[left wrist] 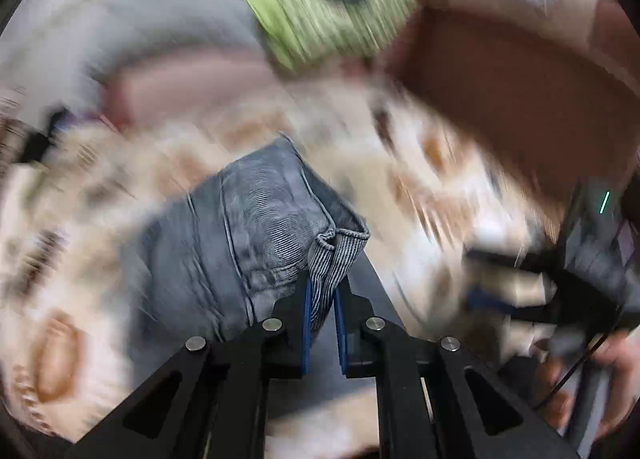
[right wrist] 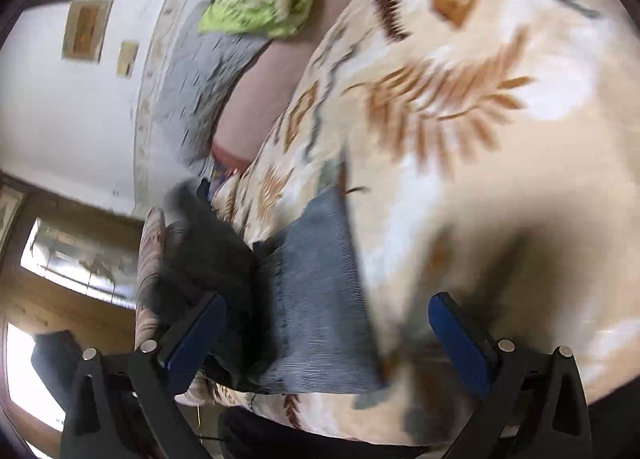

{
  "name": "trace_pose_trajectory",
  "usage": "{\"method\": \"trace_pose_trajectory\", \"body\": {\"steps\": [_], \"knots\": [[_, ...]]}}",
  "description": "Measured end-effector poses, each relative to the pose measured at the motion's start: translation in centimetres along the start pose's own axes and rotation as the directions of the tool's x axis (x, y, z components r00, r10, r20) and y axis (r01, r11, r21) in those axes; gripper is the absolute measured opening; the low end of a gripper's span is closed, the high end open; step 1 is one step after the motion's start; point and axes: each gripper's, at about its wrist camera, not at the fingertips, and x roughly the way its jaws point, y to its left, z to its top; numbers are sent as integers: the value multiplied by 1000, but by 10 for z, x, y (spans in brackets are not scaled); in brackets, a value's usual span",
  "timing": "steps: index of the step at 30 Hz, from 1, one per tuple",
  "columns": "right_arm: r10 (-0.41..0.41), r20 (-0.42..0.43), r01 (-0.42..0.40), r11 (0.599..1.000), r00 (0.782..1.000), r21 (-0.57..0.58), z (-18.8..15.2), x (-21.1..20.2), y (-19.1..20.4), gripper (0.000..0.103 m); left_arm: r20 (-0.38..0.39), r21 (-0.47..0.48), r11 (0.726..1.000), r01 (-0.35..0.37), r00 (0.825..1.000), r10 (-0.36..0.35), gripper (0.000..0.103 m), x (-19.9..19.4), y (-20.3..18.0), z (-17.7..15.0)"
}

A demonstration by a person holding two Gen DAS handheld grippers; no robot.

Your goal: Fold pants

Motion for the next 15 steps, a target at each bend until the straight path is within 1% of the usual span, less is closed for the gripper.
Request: {"method": "trace_pose_trajectory", "body": {"steps": [1,2,3,4,5,6,7,8,9,10,11,12,13,14,15], "knots": [[-8,-2,8,1000,1000,13,0,-3,-6,103,-95,23,1000,12,995,-9,13,23,-5,-9],[-14,-7,14,1000,1000,22,0,-5,-11,103,-140,40,999,5,990,1,14,34,-8,-16],[-23,-10,23,999,1000,24,-1,-8,-14,103,-114,48,999,10,993,-4,14,31,-7,-21],[-27,-10,27,999,1000,21,-2,-9,-14,103,-100,46,998,31,995,-27,19,23,-5,-20],[-28,-8,28,999,1000,17,-3,-10,-14,103,-97,34,997,68,993,-65,37,14,-1,-18],[-27,-9,27,1000,1000,16,-2,-10,-13,103,-90,14,993,115,989,-113,48,2,6,-15],[-22,-13,22,1000,1000,15,-1,-9,-11,103,-59,-13,987,158,986,-158,59,-15,16,-13],[-13,-20,13,1000,1000,9,-2,-5,-5,103,-14,-34,985,168,986,-169,65,-29,24,-11],[1,-32,-1,1000,999,-4,-2,0,3,103,36,-54,987,151,988,-149,69,-44,35,-10],[19,-47,-19,1000,999,-18,-4,5,11,103,86,-78,990,113,991,-107,75,-59,49,-10],[36,-67,-38,999,997,-26,-6,10,19,103,131,-111,991,70,990,-55,78,-70,64,-10],[57,-95,-60,998,994,-32,-9,17,26,103,167,-163,987,6,986,21,79,-79,84,-13],[67,-126,-72,997,990,-37,-13,25,34,103,170,-199,979,-35,983,70,81,-81,95,-16],[64,-141,-70,997,988,-39,-15,31,38,103,151,-245,966,-84,981,124,81,-79,110,-18],[43,-164,-50,998,985,-39,-18,42,42,103,117,-283,952,-120,981,158,81,-75,124,-20]]}}
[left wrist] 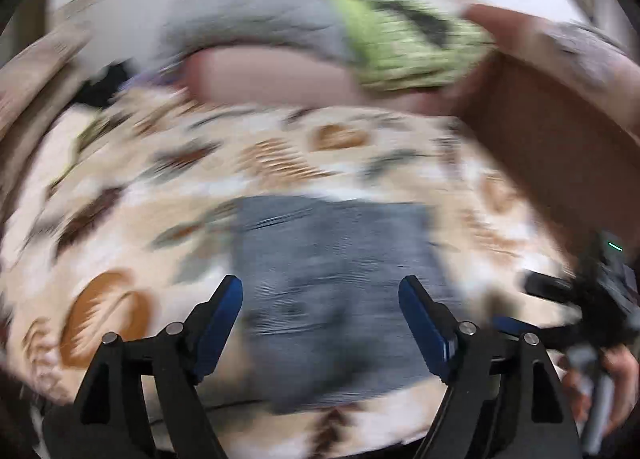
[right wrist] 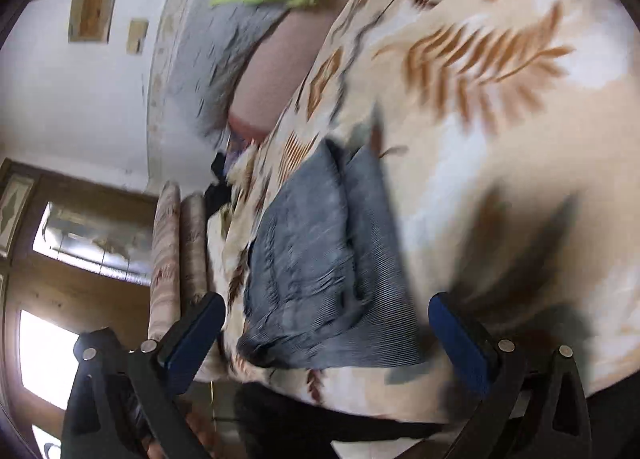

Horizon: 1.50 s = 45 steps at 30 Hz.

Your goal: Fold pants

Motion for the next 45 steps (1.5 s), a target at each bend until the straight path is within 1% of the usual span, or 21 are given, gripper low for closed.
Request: {"method": "trace_pose_trajectory", "body": {"steps": [2,4,7,8,10,13,16,17,19,20,21,27,29,32,34,36,37,39,40,43,45], "knots": [[-28,-41,29,999,999,21,-1,20,2,103,-42,-50,998,-46,998,44,81,16,22,-3],[-26,-63,29,999,998,44,-2,35,3,103,-64,-40,997,-73,996,70,81,29,26,-12],[-65,-31,67,996,997,54,-1,40,8,102,-101,-10,996,-83,991,82,81,38,30,-25],[-75,-22,76,996,997,55,0,41,10,101,-98,-5,996,-86,992,86,81,39,29,-28],[-127,-13,128,991,992,31,1,40,17,89,-84,0,996,-89,993,88,81,38,27,-33],[-171,-10,172,985,985,19,0,42,23,88,-86,-6,996,-84,993,83,81,39,27,-32],[-225,-49,226,974,973,7,3,60,20,88,-95,-22,997,-78,993,76,81,45,28,-31],[-243,-47,243,970,969,-8,3,62,20,84,-95,-24,997,-77,993,74,81,44,28,-31],[-293,-36,290,954,955,-73,1,64,31,53,-94,-19,997,-77,993,75,81,44,28,-31],[-314,-28,311,946,949,-90,1,63,35,24,-95,-19,997,-78,993,75,81,44,29,-31],[-330,-14,327,939,944,-109,1,62,40,15,-98,-21,997,-76,993,73,81,45,29,-31],[-331,70,338,916,941,-215,-10,45,81,12,-97,-31,997,-77,993,74,81,38,34,-27],[-325,93,338,909,941,-244,-18,37,92,12,-64,-63,995,-75,995,71,81,26,41,-21],[-339,123,360,899,933,-249,-34,26,85,12,3,-113,990,-87,996,88,81,6,47,-9],[-377,97,390,893,921,-225,-40,32,63,12,34,-111,990,-91,995,96,84,1,43,-3],[-385,42,386,908,922,-162,-42,44,33,13,9,-43,993,-108,994,108,88,12,29,-3],[-385,12,382,910,923,-159,-43,50,25,13,-54,42,990,-132,989,134,88,29,15,-8],[-377,20,375,911,926,-173,-43,45,29,17,-144,178,966,-189,966,216,88,61,-3,-25],[-389,22,387,904,921,-181,-41,43,32,18,-138,215,949,-230,955,263,88,71,-7,-35],[-422,83,430,878,903,-209,-34,21,46,22,-115,177,959,-222,963,244,88,68,-4,-38],[-409,130,428,880,903,-205,-21,9,58,23,-122,184,960,-211,964,236,88,70,-3,-37]]}}
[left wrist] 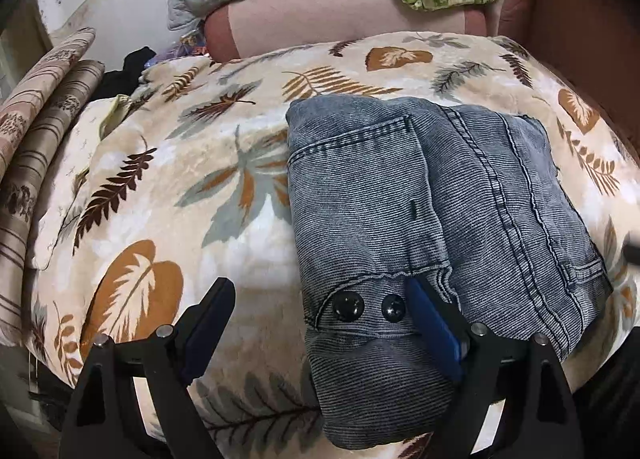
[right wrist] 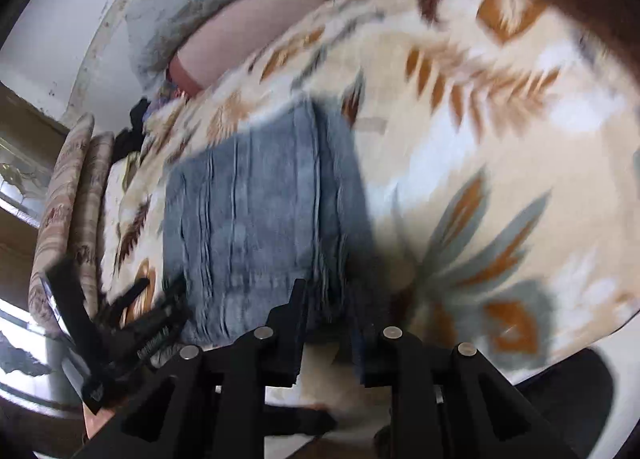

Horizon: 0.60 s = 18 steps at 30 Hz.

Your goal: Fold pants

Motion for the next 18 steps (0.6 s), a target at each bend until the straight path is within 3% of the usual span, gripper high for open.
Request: {"method": "trace_pose_trajectory", "body": {"steps": [2,4,5,7,9,10,11,12,13,14,15,18], "knots": [[41,32,-40,999,999,-15,20,-8,16,32,6,11,1000,-8,1000,8,88,0,-2,0],[136,37,-134,990,990,-43,40,-6,39,51,15,11,1000,-19,1000,19,88,0,-4,-1],[195,31,-193,980,980,-52,48,0,50,66,17,10,1000,-21,1000,21,88,0,-4,-2],[309,-9,-309,951,951,-13,67,23,62,70,21,5,1000,-17,1000,17,88,-1,-3,-3],[369,-69,-369,929,927,26,84,59,67,69,24,5,1000,-12,1000,12,88,-2,-3,-4],[364,-82,-363,931,928,32,89,75,63,70,24,5,1000,-8,1000,8,88,-2,-2,-5],[314,-109,-311,950,943,41,90,95,55,69,23,3,1000,-1,1000,1,88,-2,-1,-4],[201,-172,-193,979,964,65,86,119,40,69,23,-1,1000,14,1000,-14,88,-3,1,-4],[150,-210,-128,985,966,115,79,138,21,60,25,-8,998,56,998,-56,88,-6,5,-3],[163,-180,-144,983,970,115,77,134,17,46,35,-25,995,96,995,-95,88,-12,13,-1],[176,-171,-159,981,969,107,76,128,15,42,58,-55,993,106,993,-102,88,-20,22,0],[84,-172,-84,996,982,6,69,120,24,38,141,-186,976,111,986,-86,88,-38,46,7]]}}
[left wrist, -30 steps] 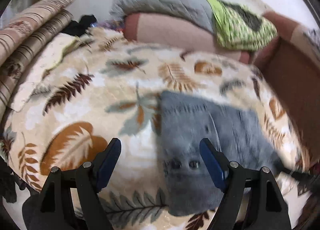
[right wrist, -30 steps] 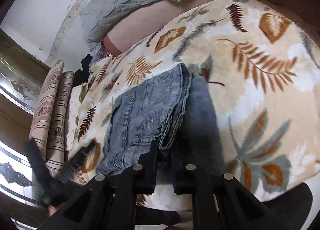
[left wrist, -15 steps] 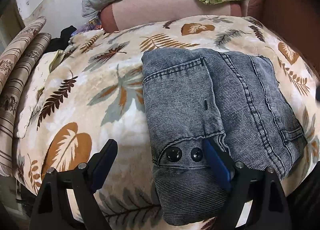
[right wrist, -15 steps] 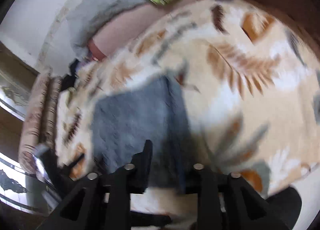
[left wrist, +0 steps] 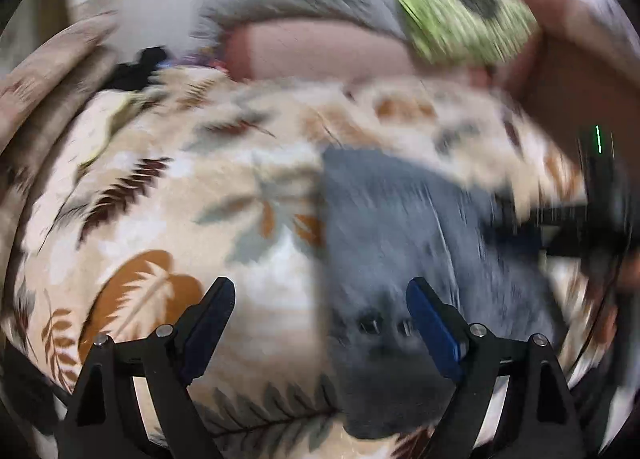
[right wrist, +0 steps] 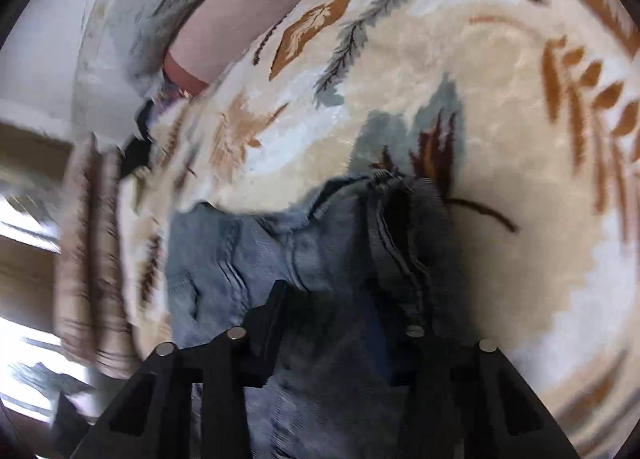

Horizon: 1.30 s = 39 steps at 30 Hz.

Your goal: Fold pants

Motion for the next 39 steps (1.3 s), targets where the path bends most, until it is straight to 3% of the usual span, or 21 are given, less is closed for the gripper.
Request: {"method": "trace_pose_trajectory", "body": {"steps": [2,3,4,5,6,7,11,13,16,19,22,23,25,27,29,31,33,36,37,38,39], "knots": [[-30,18,31,999,999,-28,-5,-2,5,38,1,-47,999,0,1000,0,88,1,6,5],[-45,27,46,998,999,-35,-8,-3,8,38,-37,-12,1000,-22,999,21,88,10,2,3],[-61,30,62,997,998,-45,-10,-5,11,38,-138,97,994,-52,988,65,88,32,-13,-6],[-83,28,84,994,996,-64,-13,-8,14,41,-173,180,981,-75,979,106,88,45,-24,-17],[-109,30,111,990,994,-91,-17,-14,22,43,-130,220,970,-105,982,136,88,48,-30,-26],[-120,45,125,985,992,-118,-23,-24,29,45,-79,212,969,-123,987,143,88,42,-31,-30],[-83,123,109,969,989,-220,-75,-60,33,66,-102,183,976,-117,985,137,88,42,-29,-27],[-193,59,201,941,980,-271,-99,-37,19,68,-116,170,981,-94,987,114,88,40,-27,-22],[-170,111,195,941,979,-276,-112,-43,9,71,-97,88,995,-45,994,54,88,25,-15,-15],[-208,57,215,932,976,-291,-102,-45,17,72,-28,14,1000,-23,999,23,88,11,-5,-12],[-211,76,224,931,975,-290,-80,-61,30,72,-133,183,981,-64,987,89,88,43,-27,-31],[-208,100,229,927,973,-298,-70,-68,40,72,-72,178,981,-79,993,93,88,37,-28,-34],[-185,148,225,917,972,-330,-47,-80,68,73,-73,164,982,-93,992,106,88,36,-29,-35],[-177,149,221,899,973,-378,-20,-71,103,87,-71,164,982,-94,992,107,88,36,-30,-36],[-194,99,218,859,976,-464,3,-44,144,89,-73,165,983,-83,993,96,88,35,-29,-37],[-227,-21,179,819,974,-546,22,-2,177,89,-77,155,985,-72,993,85,88,35,-27,-38],[-314,-79,203,765,946,-612,36,43,200,89,-74,154,986,-67,994,79,88,36,-26,-38],[-439,-114,273,721,891,-637,50,92,194,86,-78,147,988,-47,995,59,88,38,-22,-38],[-486,-132,316,727,864,-610,58,105,179,78,-77,142,989,-37,996,49,88,38,-21,-38],[-486,-157,327,761,860,-560,66,110,165,71,-81,135,990,-27,996,38,88,39,-19,-38],[-434,-183,304,821,882,-483,72,109,147,71,-87,126,992,-16,996,27,88,40,-16,-38]]}}
